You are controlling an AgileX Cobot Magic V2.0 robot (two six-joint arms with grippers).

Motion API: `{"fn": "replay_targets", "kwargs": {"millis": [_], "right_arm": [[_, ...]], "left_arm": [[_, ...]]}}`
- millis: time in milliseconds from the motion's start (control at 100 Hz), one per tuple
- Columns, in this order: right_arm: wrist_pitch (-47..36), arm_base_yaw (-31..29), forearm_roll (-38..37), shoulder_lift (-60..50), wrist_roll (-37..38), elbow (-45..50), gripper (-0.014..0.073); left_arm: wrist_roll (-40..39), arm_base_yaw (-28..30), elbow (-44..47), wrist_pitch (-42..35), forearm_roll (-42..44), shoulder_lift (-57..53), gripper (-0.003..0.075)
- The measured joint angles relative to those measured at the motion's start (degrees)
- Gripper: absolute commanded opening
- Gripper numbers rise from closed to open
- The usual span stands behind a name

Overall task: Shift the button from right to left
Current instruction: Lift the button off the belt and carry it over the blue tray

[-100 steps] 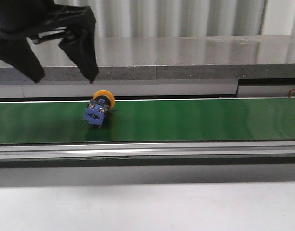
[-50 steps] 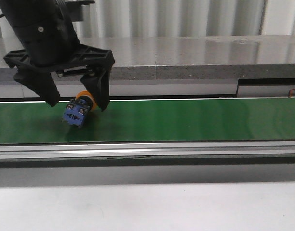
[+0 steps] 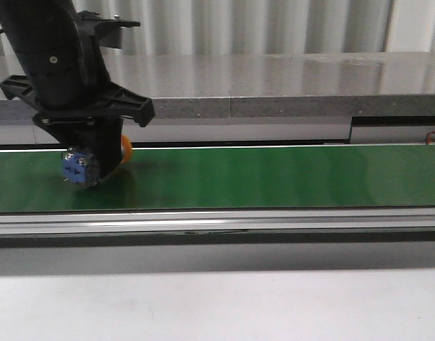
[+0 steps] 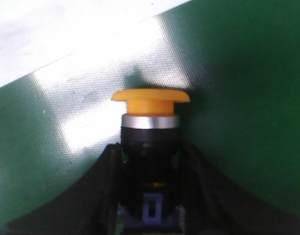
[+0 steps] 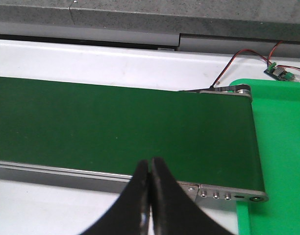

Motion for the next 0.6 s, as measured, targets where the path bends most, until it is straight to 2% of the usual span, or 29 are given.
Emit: {"fn": "replay_targets", "kwargs": {"millis": [320, 440, 600], "right_arm": [[0.0, 0.0, 0.0, 0.0, 0.0, 0.0, -0.0067], [0.0, 0.0, 0.0, 0.0, 0.0, 0.0, -0.0067], [0.1, 0.0, 0.0, 0.0, 0.0, 0.0, -0.0067]], "left_arm": [[-0.7, 2.6, 0.1, 2.6, 2.8, -11.9, -0.0020], [-0.7, 7.6, 0.1, 5.1, 4.1, -16.3, -0.0020], [-0.4, 18.1, 0.1, 8.0, 6.4, -18.3, -0.0020]]}}
